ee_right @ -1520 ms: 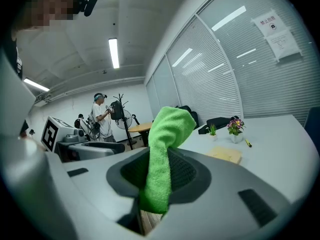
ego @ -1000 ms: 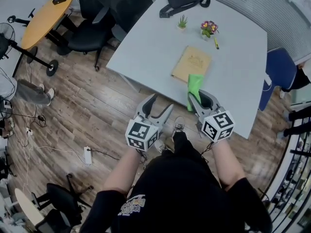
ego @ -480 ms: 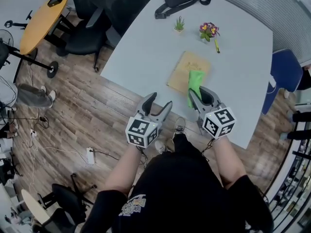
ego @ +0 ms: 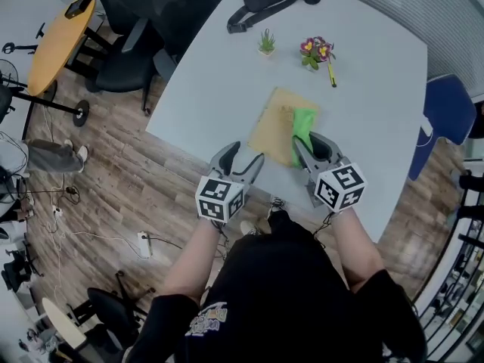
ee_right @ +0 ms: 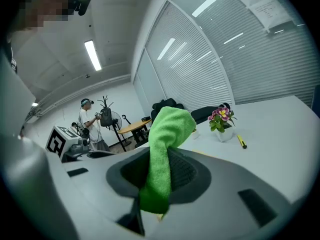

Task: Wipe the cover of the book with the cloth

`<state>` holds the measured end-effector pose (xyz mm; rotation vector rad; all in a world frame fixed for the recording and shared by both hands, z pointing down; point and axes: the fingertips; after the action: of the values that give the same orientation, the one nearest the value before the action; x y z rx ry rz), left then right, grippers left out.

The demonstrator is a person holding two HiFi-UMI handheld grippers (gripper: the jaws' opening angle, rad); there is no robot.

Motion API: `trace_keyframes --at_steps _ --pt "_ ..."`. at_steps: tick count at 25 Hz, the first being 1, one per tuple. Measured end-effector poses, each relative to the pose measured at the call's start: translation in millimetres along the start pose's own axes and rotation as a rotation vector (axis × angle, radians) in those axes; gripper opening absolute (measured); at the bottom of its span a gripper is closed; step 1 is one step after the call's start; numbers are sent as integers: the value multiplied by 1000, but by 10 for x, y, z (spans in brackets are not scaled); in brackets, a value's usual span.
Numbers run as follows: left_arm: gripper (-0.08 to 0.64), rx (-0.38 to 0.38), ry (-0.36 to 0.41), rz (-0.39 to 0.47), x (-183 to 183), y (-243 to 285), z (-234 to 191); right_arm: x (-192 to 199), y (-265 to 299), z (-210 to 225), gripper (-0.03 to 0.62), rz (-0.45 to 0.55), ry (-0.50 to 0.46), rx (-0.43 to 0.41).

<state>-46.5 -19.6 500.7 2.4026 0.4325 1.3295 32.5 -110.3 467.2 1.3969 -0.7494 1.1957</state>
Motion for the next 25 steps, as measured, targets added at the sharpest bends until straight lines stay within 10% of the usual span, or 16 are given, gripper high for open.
trace_keyframes --at_steps 25 --pt "273 23 5 -254 240 1064 -518 70 431 710 98 -70 28 88"
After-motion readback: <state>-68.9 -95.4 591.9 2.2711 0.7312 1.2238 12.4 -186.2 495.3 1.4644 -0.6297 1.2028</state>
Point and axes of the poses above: the fingertips, and each gripper's own axes: y forward along the fingers, z to its right, x out of its underside, and after that the axes turned 15 degrees about -y, right-handed
